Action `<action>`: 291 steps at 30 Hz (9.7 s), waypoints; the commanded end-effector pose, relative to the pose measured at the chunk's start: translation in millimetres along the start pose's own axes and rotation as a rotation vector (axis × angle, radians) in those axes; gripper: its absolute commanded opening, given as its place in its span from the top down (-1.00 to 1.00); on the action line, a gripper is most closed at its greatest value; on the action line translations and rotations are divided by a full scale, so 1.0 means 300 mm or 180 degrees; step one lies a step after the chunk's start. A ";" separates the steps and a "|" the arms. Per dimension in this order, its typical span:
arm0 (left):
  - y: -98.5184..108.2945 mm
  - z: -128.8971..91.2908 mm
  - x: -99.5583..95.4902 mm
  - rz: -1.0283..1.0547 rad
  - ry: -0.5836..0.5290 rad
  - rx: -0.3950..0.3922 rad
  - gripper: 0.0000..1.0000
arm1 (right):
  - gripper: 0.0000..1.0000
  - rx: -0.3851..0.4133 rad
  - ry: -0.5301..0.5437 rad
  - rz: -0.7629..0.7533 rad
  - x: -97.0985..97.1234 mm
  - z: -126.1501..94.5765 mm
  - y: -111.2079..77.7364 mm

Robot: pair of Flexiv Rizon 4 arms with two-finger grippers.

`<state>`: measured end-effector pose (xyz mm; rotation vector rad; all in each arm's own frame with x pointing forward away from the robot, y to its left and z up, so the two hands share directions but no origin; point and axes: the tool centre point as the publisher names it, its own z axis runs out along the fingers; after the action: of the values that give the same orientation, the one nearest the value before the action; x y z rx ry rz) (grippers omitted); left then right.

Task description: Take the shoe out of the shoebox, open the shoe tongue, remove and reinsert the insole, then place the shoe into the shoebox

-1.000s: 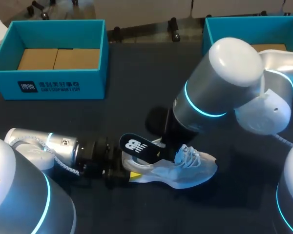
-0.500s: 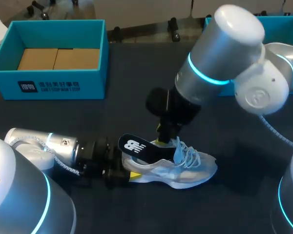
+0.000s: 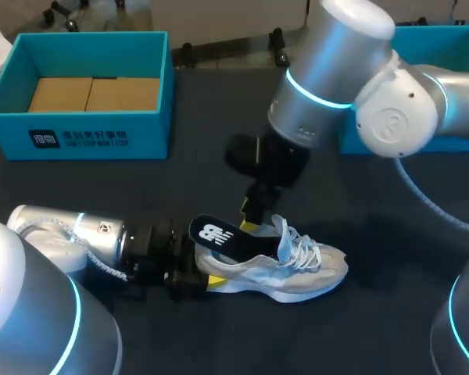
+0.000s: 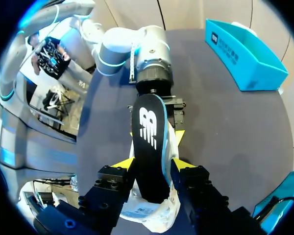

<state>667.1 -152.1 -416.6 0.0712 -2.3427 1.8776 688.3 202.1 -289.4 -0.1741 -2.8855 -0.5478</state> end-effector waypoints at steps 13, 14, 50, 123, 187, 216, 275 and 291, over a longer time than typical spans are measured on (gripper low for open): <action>-0.002 0.001 -0.003 -0.0002 0.0000 -0.0001 1.00 | 0.18 -0.0014 0.0193 0.0007 -0.026 0.021 0.016; -0.002 0.001 -0.003 -0.0002 0.0000 -0.0001 1.00 | 0.13 -0.0037 0.0264 0.0013 -0.035 0.026 0.015; -0.002 0.001 -0.003 -0.0002 0.0000 -0.0001 1.00 | 1.00 -0.0123 0.0725 0.0146 -0.027 0.044 0.030; -0.002 0.001 -0.003 -0.0002 0.0000 -0.0001 1.00 | 1.00 -0.0296 0.0744 0.0004 0.102 0.104 0.069; -0.002 0.001 -0.003 -0.0002 0.0000 -0.0001 1.00 | 0.05 -0.0511 0.1949 -0.0829 -0.110 0.178 0.063; -0.002 0.001 -0.003 -0.0002 0.0000 -0.0001 1.00 | 1.00 -0.0557 0.1842 -0.0793 -0.013 0.150 0.051; -0.002 0.001 -0.003 -0.0002 0.0000 -0.0001 1.00 | 0.71 -0.0710 0.1929 -0.0786 0.061 0.206 0.046; -0.002 0.001 -0.003 -0.0002 0.0000 -0.0001 1.00 | 1.00 -0.0773 0.1639 -0.0920 0.031 0.124 0.103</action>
<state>667.3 -152.0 -416.6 0.0716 -2.3428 1.8777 679.9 246.9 -320.9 0.3081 -2.3228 -0.8434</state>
